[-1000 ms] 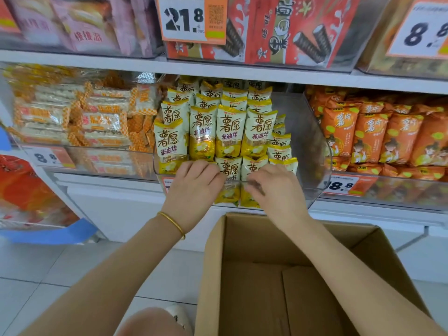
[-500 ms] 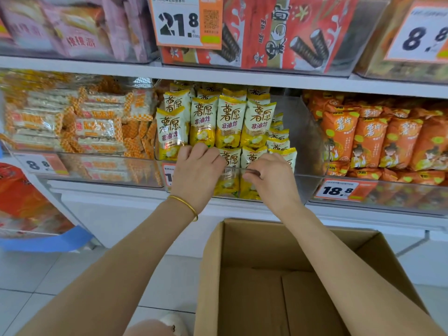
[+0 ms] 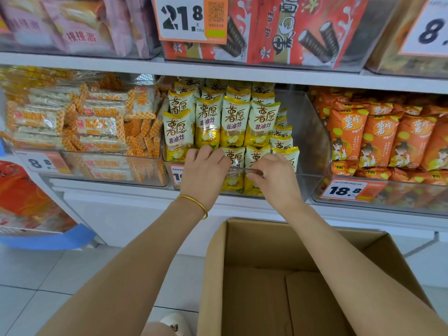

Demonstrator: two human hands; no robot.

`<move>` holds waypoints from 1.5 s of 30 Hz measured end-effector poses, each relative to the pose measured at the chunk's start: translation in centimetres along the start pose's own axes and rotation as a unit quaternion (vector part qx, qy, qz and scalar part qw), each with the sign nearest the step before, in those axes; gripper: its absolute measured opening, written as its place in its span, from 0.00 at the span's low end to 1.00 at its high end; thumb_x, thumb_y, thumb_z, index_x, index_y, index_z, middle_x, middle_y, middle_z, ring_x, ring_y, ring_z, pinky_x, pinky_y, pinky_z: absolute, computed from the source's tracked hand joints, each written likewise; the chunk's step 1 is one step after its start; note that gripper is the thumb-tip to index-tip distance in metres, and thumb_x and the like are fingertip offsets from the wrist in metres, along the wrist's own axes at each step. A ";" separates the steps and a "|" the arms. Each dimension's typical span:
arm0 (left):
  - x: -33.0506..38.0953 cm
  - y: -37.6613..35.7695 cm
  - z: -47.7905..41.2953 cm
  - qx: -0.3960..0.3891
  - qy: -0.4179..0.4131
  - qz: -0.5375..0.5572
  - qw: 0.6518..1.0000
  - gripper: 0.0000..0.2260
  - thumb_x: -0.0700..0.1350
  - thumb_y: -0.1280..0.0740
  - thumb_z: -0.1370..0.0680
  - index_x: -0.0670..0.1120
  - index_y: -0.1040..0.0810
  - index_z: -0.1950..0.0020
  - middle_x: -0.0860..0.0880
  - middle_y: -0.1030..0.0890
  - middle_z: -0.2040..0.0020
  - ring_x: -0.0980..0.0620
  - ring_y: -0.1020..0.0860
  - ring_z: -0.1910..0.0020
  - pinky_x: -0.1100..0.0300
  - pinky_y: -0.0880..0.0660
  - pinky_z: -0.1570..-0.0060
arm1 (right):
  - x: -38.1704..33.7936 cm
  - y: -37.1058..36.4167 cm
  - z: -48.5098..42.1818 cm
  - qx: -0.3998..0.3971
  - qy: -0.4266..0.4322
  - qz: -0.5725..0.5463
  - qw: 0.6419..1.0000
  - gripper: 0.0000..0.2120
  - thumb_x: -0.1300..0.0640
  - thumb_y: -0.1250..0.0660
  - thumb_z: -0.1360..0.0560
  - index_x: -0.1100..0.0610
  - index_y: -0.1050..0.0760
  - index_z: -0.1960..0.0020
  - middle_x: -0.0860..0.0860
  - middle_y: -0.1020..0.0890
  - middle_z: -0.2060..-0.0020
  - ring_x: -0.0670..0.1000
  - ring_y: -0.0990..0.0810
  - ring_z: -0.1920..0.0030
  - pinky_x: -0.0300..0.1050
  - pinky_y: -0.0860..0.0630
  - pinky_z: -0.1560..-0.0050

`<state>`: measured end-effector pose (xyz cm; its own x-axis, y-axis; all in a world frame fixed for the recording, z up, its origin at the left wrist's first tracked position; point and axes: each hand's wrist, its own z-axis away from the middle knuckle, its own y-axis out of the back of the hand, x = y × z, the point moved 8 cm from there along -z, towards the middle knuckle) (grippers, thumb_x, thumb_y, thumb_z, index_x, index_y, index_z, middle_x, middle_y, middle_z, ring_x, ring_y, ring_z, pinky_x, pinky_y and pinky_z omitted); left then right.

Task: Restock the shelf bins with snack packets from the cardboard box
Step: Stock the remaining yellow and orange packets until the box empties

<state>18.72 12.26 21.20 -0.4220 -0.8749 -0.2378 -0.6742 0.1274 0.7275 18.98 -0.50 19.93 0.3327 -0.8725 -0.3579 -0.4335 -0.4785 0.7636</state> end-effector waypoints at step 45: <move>5.1 -1.0 -1.0 -0.053 -0.104 0.118 0.986 0.22 0.53 0.46 0.22 0.43 0.22 0.38 0.46 0.23 0.36 0.45 0.25 0.38 0.51 0.33 0.40 | 4.0 2.6 0.0 -0.117 -0.112 0.111 0.981 0.19 0.62 0.43 0.21 0.59 0.29 0.31 0.56 0.33 0.28 0.59 0.40 0.26 0.53 0.36 0.30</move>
<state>17.85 7.19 19.93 -0.6817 -0.7111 -0.1722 -0.4800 0.2570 0.8388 19.15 -5.25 20.47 0.0485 -0.9652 -0.2571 -0.2615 -0.2607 0.9293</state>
